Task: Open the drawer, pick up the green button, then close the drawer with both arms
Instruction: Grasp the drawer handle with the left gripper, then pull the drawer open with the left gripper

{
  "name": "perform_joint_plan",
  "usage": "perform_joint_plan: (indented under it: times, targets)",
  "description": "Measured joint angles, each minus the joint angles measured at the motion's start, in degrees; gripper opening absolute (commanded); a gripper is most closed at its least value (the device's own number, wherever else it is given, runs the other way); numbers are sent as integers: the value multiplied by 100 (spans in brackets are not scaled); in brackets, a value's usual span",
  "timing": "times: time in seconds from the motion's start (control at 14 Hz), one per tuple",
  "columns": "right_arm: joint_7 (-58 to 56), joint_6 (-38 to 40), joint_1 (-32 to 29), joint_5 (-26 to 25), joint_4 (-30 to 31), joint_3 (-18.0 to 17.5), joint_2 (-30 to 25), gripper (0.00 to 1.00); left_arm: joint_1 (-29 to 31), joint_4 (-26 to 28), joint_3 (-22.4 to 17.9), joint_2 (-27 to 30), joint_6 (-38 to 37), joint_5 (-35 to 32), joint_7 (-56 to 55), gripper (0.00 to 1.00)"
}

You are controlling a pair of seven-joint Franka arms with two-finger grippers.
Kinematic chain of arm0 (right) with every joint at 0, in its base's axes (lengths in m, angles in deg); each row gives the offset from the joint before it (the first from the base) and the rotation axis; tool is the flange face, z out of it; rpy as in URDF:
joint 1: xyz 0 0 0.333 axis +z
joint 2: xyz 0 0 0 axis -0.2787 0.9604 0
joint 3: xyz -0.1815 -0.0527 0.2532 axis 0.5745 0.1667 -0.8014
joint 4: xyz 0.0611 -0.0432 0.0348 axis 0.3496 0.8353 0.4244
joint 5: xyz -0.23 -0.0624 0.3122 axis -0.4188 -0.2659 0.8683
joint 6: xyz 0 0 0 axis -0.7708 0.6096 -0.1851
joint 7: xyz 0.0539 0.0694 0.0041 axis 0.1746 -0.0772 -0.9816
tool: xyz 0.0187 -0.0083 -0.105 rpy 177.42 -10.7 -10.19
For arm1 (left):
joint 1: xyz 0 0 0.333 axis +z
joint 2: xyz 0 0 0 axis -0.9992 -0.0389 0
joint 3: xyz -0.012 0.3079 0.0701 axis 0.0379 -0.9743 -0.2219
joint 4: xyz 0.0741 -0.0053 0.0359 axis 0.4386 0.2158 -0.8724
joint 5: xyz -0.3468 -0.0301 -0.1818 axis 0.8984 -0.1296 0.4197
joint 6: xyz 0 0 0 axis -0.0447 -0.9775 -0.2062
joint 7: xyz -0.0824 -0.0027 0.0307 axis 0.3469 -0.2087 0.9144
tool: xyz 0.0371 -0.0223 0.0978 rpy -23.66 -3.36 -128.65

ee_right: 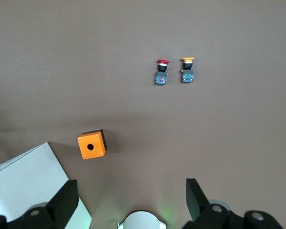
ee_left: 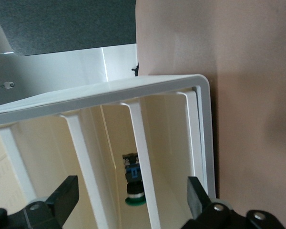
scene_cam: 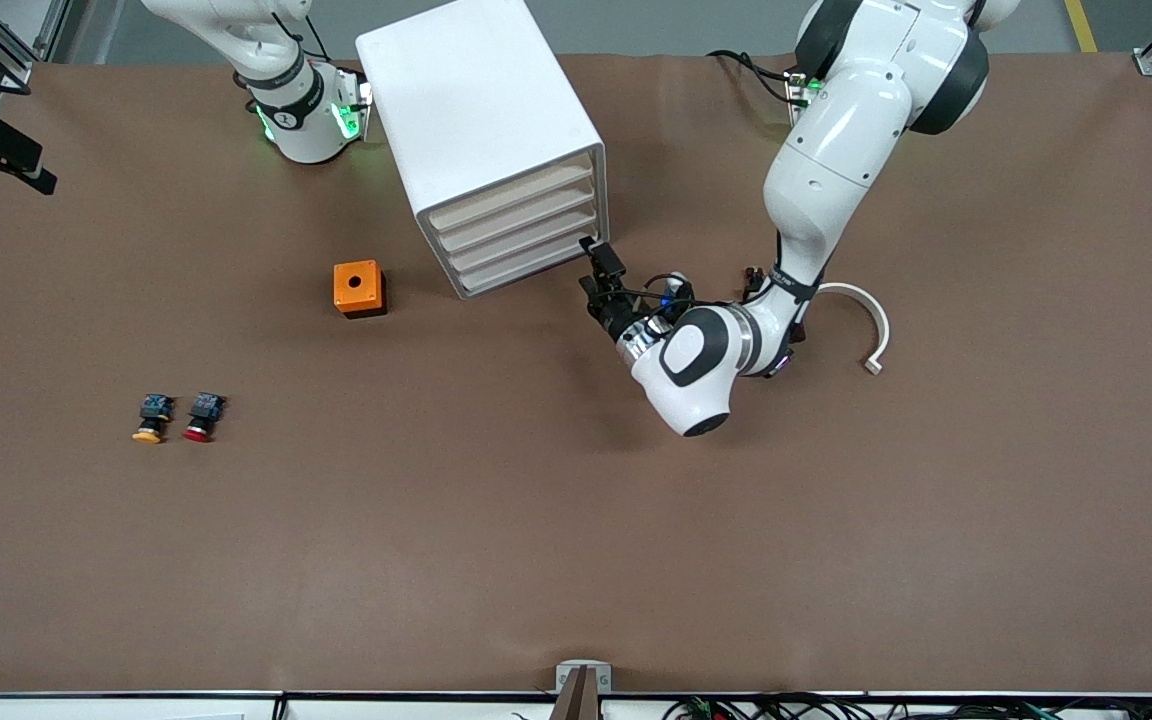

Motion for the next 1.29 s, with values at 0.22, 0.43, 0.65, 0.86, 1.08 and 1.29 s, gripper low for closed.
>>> perform_joint_plan:
  times: [0.22,0.43,0.65,0.86,1.08,1.29]
  targets:
    - [0,0,5,0,0,-6,0,100,-130,0,1,-44,-14,3,-22,65]
    - [0,-3,9,0,0,-59,0,100,-246,8,2,-50,-30,3,-26,60]
    - [0,-20,11,0,0,-76,0,100,-383,67,3,-69,-51,3,-30,60]
    - [0,-31,11,0,-1,-79,0,100,-496,218,3,-103,-89,3,-31,57]
    - [0,-32,12,0,-1,-81,0,100,-615,331,4,-129,-186,3,-31,34]
    - [0,-33,12,0,-1,-81,0,100,-687,337,5,-129,-296,3,-32,11]
